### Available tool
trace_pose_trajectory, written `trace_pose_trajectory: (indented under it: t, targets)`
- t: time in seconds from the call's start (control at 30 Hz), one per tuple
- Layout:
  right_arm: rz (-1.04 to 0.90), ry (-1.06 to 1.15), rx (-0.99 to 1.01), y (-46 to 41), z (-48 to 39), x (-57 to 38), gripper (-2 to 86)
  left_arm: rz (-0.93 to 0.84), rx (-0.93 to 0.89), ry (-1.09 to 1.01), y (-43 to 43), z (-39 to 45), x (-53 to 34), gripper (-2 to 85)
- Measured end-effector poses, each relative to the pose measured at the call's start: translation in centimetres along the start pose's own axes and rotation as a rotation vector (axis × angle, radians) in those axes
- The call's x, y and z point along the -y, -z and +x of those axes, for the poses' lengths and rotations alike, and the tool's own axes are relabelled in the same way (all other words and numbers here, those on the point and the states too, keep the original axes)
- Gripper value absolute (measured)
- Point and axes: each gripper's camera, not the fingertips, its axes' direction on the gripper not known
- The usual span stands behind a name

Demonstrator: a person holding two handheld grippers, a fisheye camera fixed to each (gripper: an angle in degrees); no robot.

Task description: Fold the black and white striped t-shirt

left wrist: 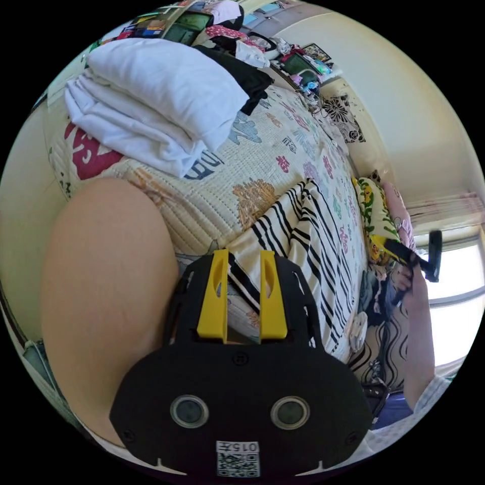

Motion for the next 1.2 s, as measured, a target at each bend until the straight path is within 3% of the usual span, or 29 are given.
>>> trace_pose_trajectory:
  t: [0.17,0.3,0.53,0.6,0.73,0.83,0.93,1.13,1.2]
  targets:
    - [-0.123,0.057,-0.044,-2.8,-3.7,12.2,10.8,-0.074,-0.161,0.044,0.6,-1.5,0.1,0.8]
    - [-0.265,0.028,-0.091,-5.9,-5.6,20.0,11.6,-0.072,-0.193,0.031,1.7,-1.3,0.0,-0.6]
    - [-0.474,0.102,-0.252,-7.0,-8.8,25.9,4.1,-0.027,-0.175,0.073,5.2,-1.1,0.0,0.9]
    - [-0.498,0.135,-0.248,-6.4,-9.4,26.4,2.4,-0.023,-0.120,0.057,5.7,-0.4,0.0,6.9]
    - [-0.499,0.162,-0.245,-5.1,-10.0,26.7,0.4,-0.080,-0.007,-0.025,4.3,2.5,0.1,9.6]
    - [-0.488,0.151,-0.241,-4.3,-10.0,26.7,-0.2,-0.085,0.017,-0.003,4.3,3.4,0.1,6.0]
    - [-0.472,0.160,-0.257,-3.5,-10.0,26.5,-0.5,-0.118,-0.148,0.018,4.3,3.5,-0.1,0.8]
    - [-0.369,0.122,-0.244,-0.4,-9.2,26.3,-0.9,0.023,-0.326,0.103,8.9,4.4,0.2,-0.3]
    - [-0.324,0.102,-0.205,1.0,-8.6,26.4,-0.9,0.078,-0.313,0.044,11.1,5.6,0.9,-0.4]
